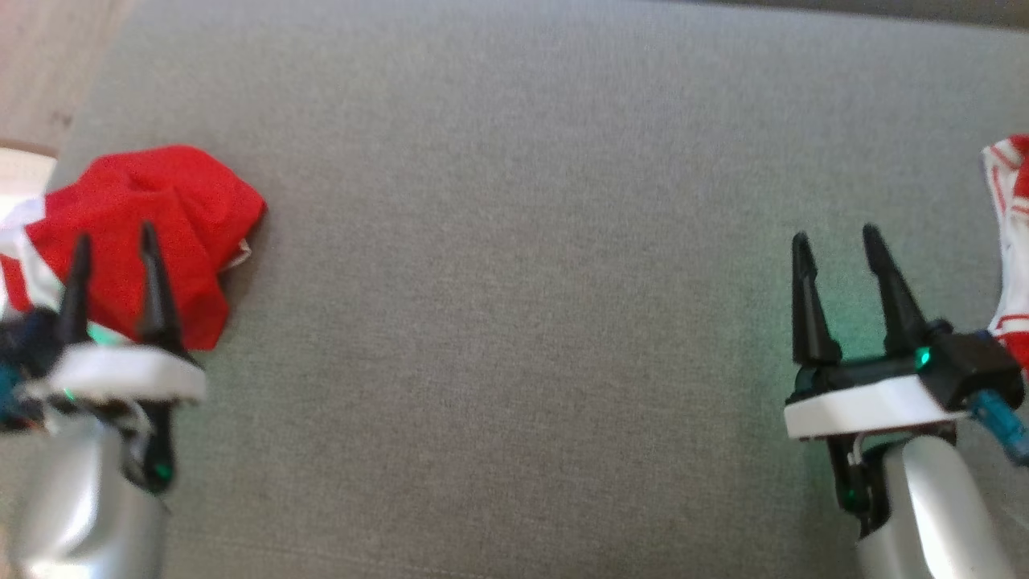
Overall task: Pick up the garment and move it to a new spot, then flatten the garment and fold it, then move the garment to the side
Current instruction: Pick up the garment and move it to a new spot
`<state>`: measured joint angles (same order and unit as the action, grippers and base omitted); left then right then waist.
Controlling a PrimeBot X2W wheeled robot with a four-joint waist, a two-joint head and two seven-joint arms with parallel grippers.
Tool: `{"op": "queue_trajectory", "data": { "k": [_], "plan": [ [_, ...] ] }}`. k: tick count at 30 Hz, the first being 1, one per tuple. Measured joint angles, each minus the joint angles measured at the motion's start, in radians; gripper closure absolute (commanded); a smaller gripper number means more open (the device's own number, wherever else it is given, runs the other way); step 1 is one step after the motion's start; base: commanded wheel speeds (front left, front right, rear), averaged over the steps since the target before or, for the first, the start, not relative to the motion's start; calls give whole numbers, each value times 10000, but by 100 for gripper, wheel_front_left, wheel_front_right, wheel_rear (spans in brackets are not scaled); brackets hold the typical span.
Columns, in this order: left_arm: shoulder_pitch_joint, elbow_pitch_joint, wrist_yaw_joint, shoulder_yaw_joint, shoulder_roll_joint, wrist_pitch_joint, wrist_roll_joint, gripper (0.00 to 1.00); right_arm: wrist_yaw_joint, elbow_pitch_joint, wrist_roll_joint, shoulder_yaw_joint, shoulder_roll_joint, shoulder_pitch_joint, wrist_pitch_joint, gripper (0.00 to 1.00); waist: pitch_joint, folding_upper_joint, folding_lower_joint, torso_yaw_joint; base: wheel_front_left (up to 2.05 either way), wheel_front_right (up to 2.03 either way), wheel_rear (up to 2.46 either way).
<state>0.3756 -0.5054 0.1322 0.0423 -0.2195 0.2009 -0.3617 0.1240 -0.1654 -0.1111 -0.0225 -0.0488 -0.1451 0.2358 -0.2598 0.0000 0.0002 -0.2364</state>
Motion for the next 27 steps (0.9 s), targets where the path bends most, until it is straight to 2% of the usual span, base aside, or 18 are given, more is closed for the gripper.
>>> {"op": "queue_trajectory", "data": {
  "k": [5,9,15,16,17,18,22,27],
  "plan": [
    [1590,-1678,2,-660,-957,-1482,-531,0,0,541,284,198,-2,-248,-299,0,-736,0,1,86,0,0,0],
    [2541,-3057,2,-1220,-1396,-2964,-1177,0,0,959,468,232,-6,-430,-479,0,-1234,0,1,173,0,0,0],
    [3278,-4178,2,-1632,-1845,-3689,-1739,0,0,1358,520,211,-6,-543,-602,0,-1650,0,1,334,0,0,0],
    [3468,-4322,2,-1977,-1862,-3856,-1894,0,0,1429,589,213,-6,-543,-614,0,-1719,-1,1,394,0,0,0],
    [3510,-4334,2,-2082,-1862,-3843,-2002,79,0,1459,596,219,-6,-541,-616,0,-1731,0,0,418,0,0,0],
    [3510,-4334,2,-2082,-1862,-3843,-2002,100,0,1459,596,219,-6,-541,-616,0,-1731,0,0,418,0,0,0],
    [3548,-4355,2,-2535,-2004,-3352,-2297,100,0,1486,589,242,-6,-541,-614,0,-1616,0,-1,449,0,0,0],
    [3554,-4220,2,-3039,-2138,-2011,-2299,100,0,1220,433,194,-6,-536,-575,0,-1192,0,-1,486,0,0,0]
  ]
}}
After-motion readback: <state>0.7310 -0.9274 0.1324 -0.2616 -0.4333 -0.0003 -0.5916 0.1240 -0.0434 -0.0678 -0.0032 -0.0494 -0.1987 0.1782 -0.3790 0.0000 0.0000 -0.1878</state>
